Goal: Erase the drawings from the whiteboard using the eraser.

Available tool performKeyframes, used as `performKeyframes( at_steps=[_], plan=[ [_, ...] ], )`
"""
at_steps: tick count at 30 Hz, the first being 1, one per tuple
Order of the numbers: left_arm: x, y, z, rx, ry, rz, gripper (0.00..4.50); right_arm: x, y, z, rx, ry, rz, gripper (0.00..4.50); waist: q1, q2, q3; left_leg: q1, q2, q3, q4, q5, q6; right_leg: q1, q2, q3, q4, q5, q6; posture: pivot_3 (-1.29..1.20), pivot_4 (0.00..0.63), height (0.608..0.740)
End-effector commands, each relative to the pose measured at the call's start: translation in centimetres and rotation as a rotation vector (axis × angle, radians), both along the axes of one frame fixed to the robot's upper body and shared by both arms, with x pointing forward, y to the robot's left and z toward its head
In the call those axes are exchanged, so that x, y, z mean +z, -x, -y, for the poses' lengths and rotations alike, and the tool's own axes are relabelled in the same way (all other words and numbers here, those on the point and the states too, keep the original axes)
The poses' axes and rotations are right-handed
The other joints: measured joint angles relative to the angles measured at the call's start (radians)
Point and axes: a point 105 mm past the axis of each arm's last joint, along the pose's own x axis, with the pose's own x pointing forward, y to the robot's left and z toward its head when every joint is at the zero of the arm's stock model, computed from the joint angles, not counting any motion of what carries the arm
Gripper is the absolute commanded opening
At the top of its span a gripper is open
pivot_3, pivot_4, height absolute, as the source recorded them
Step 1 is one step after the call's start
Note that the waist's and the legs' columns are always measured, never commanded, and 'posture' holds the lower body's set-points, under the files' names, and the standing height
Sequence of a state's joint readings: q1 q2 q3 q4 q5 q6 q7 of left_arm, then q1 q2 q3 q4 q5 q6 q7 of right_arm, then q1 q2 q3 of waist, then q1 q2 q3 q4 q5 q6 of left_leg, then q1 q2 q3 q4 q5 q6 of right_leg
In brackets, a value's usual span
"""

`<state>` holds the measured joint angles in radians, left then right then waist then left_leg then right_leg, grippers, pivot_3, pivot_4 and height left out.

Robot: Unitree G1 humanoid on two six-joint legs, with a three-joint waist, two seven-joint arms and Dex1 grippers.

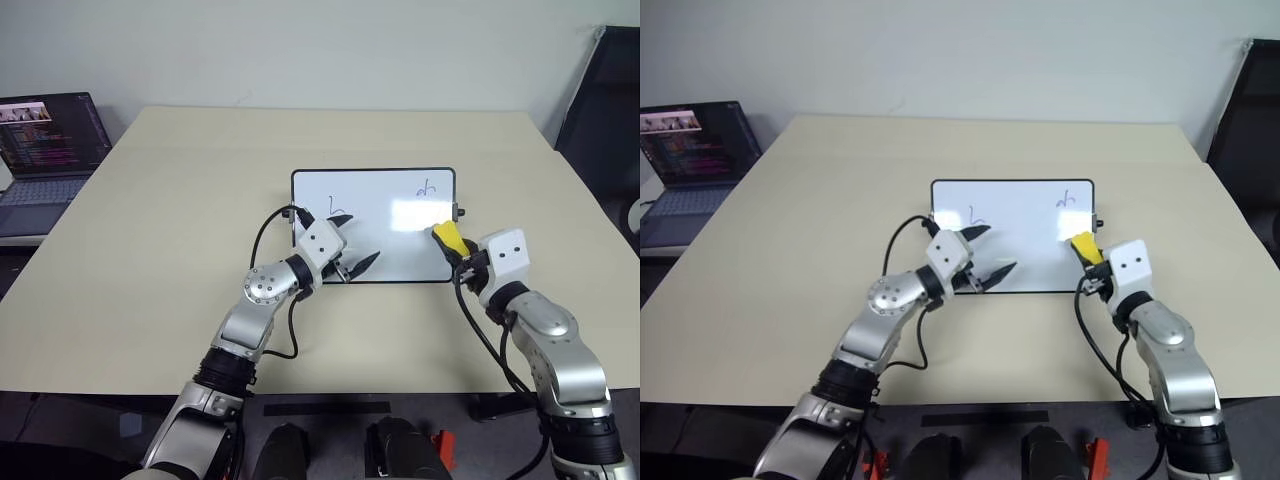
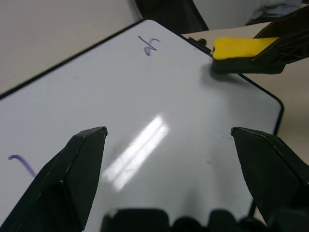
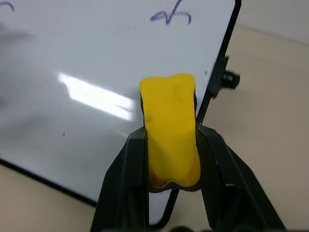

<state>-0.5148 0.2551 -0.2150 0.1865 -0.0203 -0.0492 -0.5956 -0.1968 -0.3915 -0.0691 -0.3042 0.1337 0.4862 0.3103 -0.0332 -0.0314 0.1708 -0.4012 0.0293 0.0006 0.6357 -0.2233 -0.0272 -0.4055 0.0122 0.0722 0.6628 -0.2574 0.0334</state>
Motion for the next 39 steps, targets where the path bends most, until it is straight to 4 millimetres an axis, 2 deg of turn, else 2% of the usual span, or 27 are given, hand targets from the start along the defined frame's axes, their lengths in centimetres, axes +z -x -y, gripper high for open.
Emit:
performKeyframes(
  at_steps=[1, 5, 9, 14, 24, 29, 36, 39],
  plan=[
    [1.7, -0.7, -0.3, 0.027, 0.029, 0.061, 4.50, 2.4, -1.6, 0.1, -0.010, -0.014, 0.101, 1.00, -0.001, 0.000, 0.000, 0.000, 0.000, 0.000, 0.000, 0.000, 0.000, 0.000, 0.000, 0.000, 0.000, 0.000, 0.000, 0.00, 0.150, 0.740],
    [1.8, -1.0, -0.2, 0.031, 0.028, 0.063, 4.50, 3.4, -3.2, 0.3, -0.027, -0.017, 0.127, 1.00, 0.001, 0.000, 0.000, 0.000, 0.000, 0.000, 0.000, 0.000, 0.000, 0.000, 0.000, 0.000, 0.000, 0.000, 0.000, 0.00, 0.150, 0.740],
    [1.8, -1.3, -0.1, 0.033, 0.032, 0.065, 4.50, 3.5, -5.0, 1.0, -0.061, -0.028, 0.110, 1.00, 0.001, 0.000, 0.000, 0.000, 0.000, 0.000, 0.000, 0.000, 0.000, 0.000, 0.000, 0.000, 0.000, 0.000, 0.000, 0.00, 0.150, 0.740],
    [1.7, -1.2, 0.1, 0.028, 0.033, 0.067, 4.50, 3.3, -5.7, 1.3, -0.067, -0.025, 0.111, 1.00, 0.001, 0.000, 0.000, 0.000, 0.000, 0.000, 0.000, 0.000, 0.000, 0.000, 0.000, 0.000, 0.001, 0.000, 0.000, 0.00, 0.150, 0.740],
    [1.3, -0.8, -0.2, 0.023, 0.011, 0.062, 4.50, 2.8, -4.9, -3.4, 0.076, -0.128, 0.105, 1.00, -0.017, 0.000, 0.000, 0.001, 0.001, 0.001, 0.000, 0.000, 0.000, 0.000, 0.000, 0.001, 0.002, 0.000, 0.000, 0.00, 0.150, 0.740],
    [1.4, -1.0, 0.0, 0.022, 0.013, 0.062, 4.50, 2.7, -4.4, -4.4, 0.142, -0.162, 0.085, 1.00, -0.017, 0.000, 0.000, 0.000, 0.001, 0.000, 0.000, 0.000, 0.000, 0.000, 0.000, 0.000, 0.001, 0.000, 0.000, 0.00, 0.150, 0.740],
    [0.8, -0.3, 0.4, 0.003, 0.013, 0.042, 4.50, 2.5, -5.7, -1.4, 0.022, -0.114, 0.062, 1.00, -0.017, 0.000, 0.000, 0.000, 0.000, 0.000, 0.000, 0.000, 0.000, 0.000, 0.000, 0.000, 0.001, 0.000, 0.000, 0.00, 0.150, 0.740],
    [1.0, -0.5, 0.4, 0.006, 0.014, 0.043, 4.50, 2.7, -6.5, 0.7, -0.051, -0.066, 0.069, 1.00, -0.016, 0.000, 0.000, 0.001, 0.000, 0.000, 0.001, 0.000, 0.000, 0.000, 0.000, 0.000, 0.002, 0.001, 0.000, 0.00, 0.150, 0.740]
  ],
)
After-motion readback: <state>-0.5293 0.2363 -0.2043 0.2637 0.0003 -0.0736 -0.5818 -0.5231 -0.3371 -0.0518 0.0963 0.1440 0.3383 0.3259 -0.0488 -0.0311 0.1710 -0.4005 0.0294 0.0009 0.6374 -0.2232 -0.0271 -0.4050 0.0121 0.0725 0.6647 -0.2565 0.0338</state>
